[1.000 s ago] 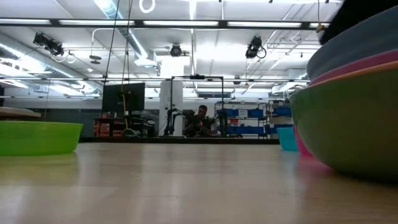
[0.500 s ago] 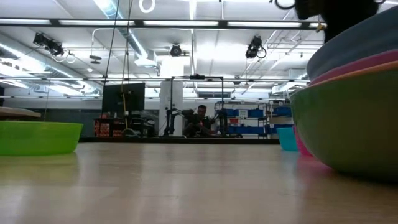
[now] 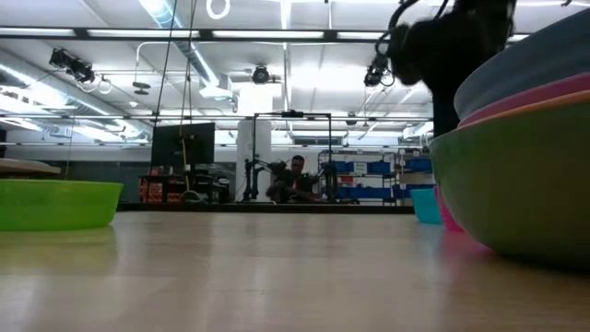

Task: Nest bowls inside each other
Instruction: Stack the red bowl on top of the light blue bowl

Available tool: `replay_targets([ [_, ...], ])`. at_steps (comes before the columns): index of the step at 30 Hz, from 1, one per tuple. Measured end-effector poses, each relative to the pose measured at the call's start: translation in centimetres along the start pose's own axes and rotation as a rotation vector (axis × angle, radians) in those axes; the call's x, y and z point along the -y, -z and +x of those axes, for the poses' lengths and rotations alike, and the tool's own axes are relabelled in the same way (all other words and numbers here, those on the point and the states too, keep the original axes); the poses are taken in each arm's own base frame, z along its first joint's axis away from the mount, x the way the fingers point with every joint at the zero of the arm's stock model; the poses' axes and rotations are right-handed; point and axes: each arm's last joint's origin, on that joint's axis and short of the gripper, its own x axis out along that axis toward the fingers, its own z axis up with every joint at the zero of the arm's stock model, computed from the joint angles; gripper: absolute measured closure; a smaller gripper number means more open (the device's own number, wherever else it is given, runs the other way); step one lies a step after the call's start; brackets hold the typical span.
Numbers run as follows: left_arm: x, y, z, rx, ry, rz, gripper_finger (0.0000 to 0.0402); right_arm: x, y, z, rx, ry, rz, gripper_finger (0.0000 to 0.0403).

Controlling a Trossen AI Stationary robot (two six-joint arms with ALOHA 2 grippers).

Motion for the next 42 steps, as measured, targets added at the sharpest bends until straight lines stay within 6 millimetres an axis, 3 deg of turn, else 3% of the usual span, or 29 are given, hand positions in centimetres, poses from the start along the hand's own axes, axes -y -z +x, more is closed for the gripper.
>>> replay_targets([
  [15,0.0,0.4,0.3,-0.002,-0.011,0.017,0.0219,0.2,-1.2,5.6,-0.109,0.111,0.059,0.0242],
  [18,0.0,0.4,0.3,-0.002,-0.011,0.017,0.0219,0.3,-1.4,6.0,-0.122,0.102,0.046,0.0274],
  [22,-0.1,0.5,0.3,-0.003,-0.019,0.029,0.0219,0.6,-1.8,5.8,-0.135,0.088,0.010,0.0362],
  [24,-0.2,0.5,0.3,-0.006,-0.025,0.038,0.0219,0.6,-2.3,5.1,-0.123,0.069,-0.021,0.0392],
  [28,-0.5,0.8,0.2,-0.087,-0.028,0.070,0.0219,0.4,-3.4,2.6,-0.126,0.085,-0.066,0.0399],
  [32,-0.9,1.5,-0.4,-0.160,-0.035,0.100,0.0219,-1.6,-3.6,-1.4,-0.086,0.021,-0.140,0.0401],
  [38,-0.9,2.6,-1.7,-0.227,-0.010,0.133,0.0219,-5.7,-0.4,-7.0,-0.048,-0.110,-0.277,0.0402],
  [42,-0.8,3.4,-2.4,-0.230,0.001,0.113,0.0219,-7.9,3.2,-9.1,-0.080,-0.191,-0.322,0.0402],
])
